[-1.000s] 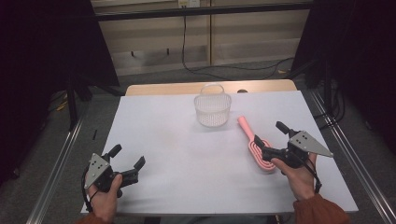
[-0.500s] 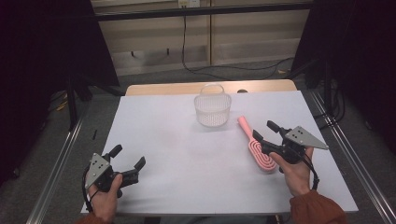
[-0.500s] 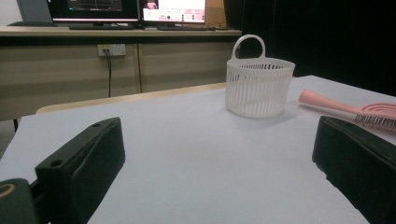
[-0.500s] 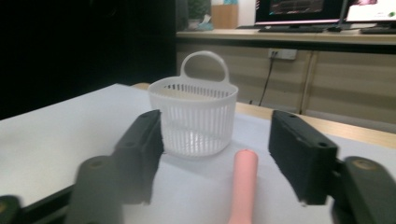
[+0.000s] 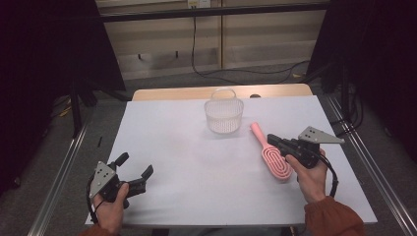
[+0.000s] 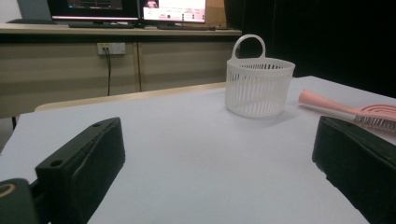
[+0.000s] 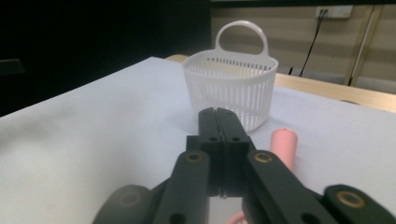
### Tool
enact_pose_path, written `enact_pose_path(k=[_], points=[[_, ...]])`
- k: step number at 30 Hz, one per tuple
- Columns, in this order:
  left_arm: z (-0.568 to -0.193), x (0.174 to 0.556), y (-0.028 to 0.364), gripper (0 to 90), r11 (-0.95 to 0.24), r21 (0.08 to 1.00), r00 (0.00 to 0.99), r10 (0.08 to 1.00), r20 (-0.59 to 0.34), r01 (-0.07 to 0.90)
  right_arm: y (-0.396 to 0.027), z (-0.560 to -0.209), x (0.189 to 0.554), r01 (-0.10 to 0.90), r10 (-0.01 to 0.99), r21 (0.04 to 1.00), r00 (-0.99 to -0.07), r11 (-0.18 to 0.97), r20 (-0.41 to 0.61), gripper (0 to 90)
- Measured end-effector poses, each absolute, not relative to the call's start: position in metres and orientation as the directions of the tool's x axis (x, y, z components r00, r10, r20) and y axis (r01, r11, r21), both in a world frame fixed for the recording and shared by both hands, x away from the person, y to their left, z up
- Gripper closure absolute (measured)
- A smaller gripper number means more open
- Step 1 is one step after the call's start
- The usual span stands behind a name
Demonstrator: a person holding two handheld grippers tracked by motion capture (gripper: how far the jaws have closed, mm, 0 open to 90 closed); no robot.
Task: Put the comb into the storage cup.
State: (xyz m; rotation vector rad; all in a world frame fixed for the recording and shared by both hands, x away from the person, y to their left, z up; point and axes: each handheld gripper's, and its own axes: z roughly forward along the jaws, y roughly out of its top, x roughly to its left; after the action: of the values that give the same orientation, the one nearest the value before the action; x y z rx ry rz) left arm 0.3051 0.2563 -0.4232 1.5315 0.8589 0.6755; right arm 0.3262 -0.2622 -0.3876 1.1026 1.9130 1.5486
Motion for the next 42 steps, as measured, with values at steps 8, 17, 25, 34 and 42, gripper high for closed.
enact_pose_path(k=[8,17,25,34,42], points=[[-0.423,0.306,0.257,2.5,-0.027,0.989,0.562,0.825,-0.059,0.144,-0.252,-0.393,0.329,0.430,0.765,0.893,-0.617,0.131,0.185,90.0],[-0.423,0.306,0.257,2.5,-0.037,0.989,0.564,0.824,-0.052,0.144,-0.254,-0.397,0.321,0.523,0.754,0.823,-0.627,0.222,0.196,90.0],[-0.424,0.306,0.257,2.5,-0.036,0.989,0.561,0.826,-0.053,0.146,-0.246,-0.403,0.316,0.584,0.744,0.741,-0.645,0.332,0.176,90.0],[-0.425,0.307,0.259,2.5,-0.036,0.986,0.551,0.832,-0.059,0.160,-0.245,-0.412,0.310,0.621,0.738,0.688,-0.649,0.376,0.183,90.0],[-0.424,0.307,0.258,2.5,-0.039,0.987,0.557,0.829,-0.056,0.157,-0.246,-0.420,0.307,0.639,0.737,0.659,-0.650,0.396,0.187,90.0]])
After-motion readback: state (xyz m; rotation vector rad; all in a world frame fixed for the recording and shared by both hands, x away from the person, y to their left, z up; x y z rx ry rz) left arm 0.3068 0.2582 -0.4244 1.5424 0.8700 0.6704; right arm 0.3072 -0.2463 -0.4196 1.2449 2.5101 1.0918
